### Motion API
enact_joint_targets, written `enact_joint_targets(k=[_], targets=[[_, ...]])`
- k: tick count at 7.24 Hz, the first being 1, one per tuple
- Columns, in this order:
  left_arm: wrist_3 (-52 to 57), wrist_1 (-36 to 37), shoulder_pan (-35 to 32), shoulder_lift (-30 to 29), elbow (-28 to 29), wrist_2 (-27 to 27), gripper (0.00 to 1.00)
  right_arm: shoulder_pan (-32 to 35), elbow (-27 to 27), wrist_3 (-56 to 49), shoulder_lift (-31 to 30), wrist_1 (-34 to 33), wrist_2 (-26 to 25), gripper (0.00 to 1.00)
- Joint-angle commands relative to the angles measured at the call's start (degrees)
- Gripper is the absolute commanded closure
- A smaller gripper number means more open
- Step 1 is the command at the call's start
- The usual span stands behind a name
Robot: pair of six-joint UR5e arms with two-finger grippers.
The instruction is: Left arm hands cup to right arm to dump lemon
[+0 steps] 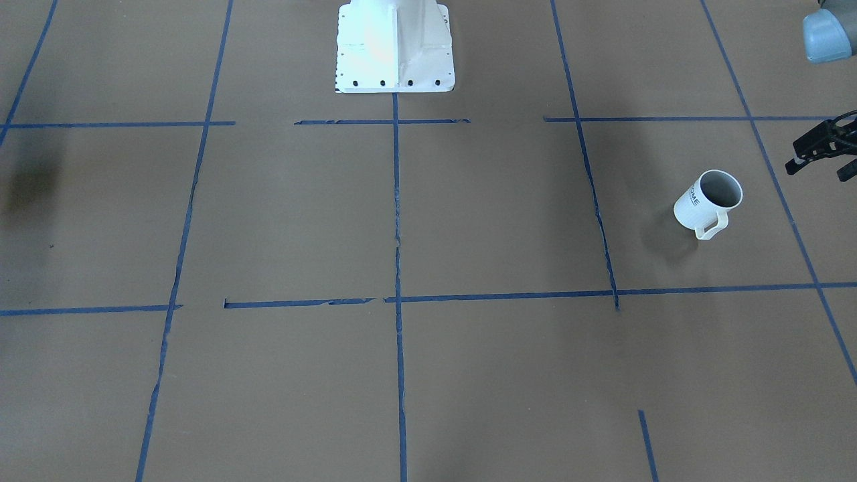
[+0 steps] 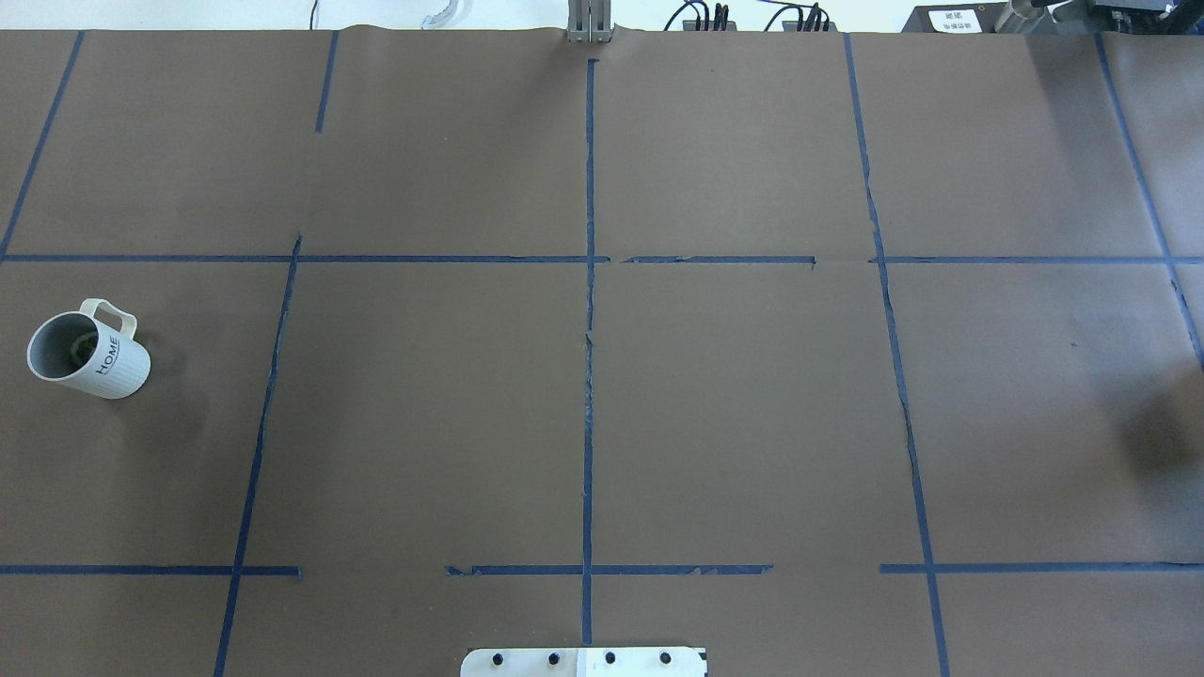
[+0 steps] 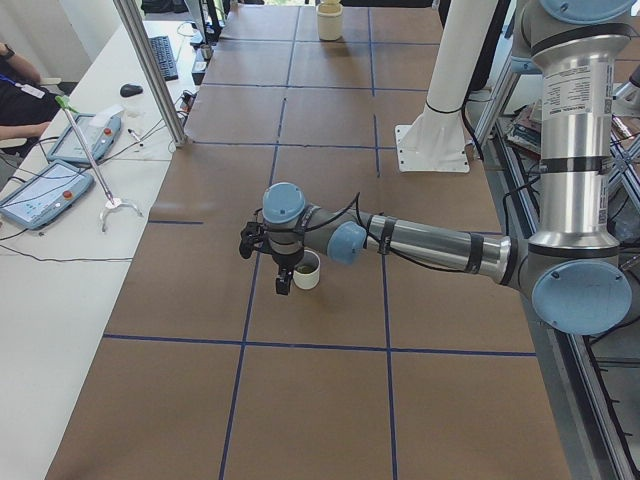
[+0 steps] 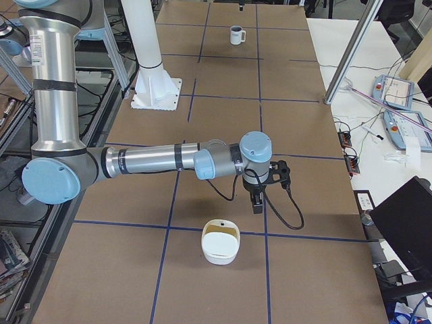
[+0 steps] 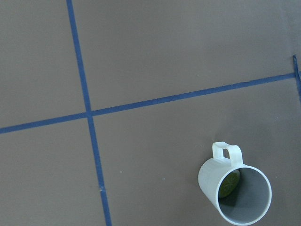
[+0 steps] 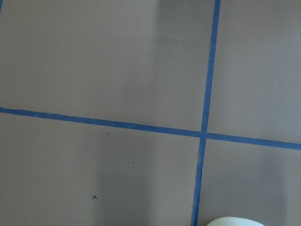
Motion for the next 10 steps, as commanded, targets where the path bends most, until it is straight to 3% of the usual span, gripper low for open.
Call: enact_joint_targets(k=[1,2,3,5,6,7,8,10], targets=[[-13.5,-12.98,5.83,2.09,2.39,2.52,0.0,-0.01,0.08,0.04,-0.37,0.11,-0.08,0.0],[-14.22,-13.01,7.67,2.0,2.84,3.39,0.0,-0.01,0.08,0.04,-0.37,0.02,-0.09,0.0],[-16.75,-13.45,10.3,2.0,2.76,7.92,0.0,-0.01,0.08,0.04,-0.37,0.02,-0.09,0.0],[-18.18,-14.42,13.39,1.91,2.84,9.46,0.0,-0.01,-0.09,0.04,-0.37,0.02,-0.09,0.0],[-18.09,-14.42,13.48,2.0,2.76,9.55,0.09,0.08,-0.01,0.04,-0.46,0.02,-0.09,0.0],[-18.18,-14.24,13.49,1.92,2.84,9.46,0.82,-0.01,-0.09,-0.05,-0.46,0.02,-0.09,0.0],[-18.01,-14.24,13.49,2.0,2.84,9.46,0.95,-0.01,-0.09,-0.05,-0.46,0.02,-0.09,0.0],[-17.74,-14.16,13.4,2.0,2.84,9.55,1.0,-0.01,-0.09,0.04,-0.46,0.02,-0.09,0.0]])
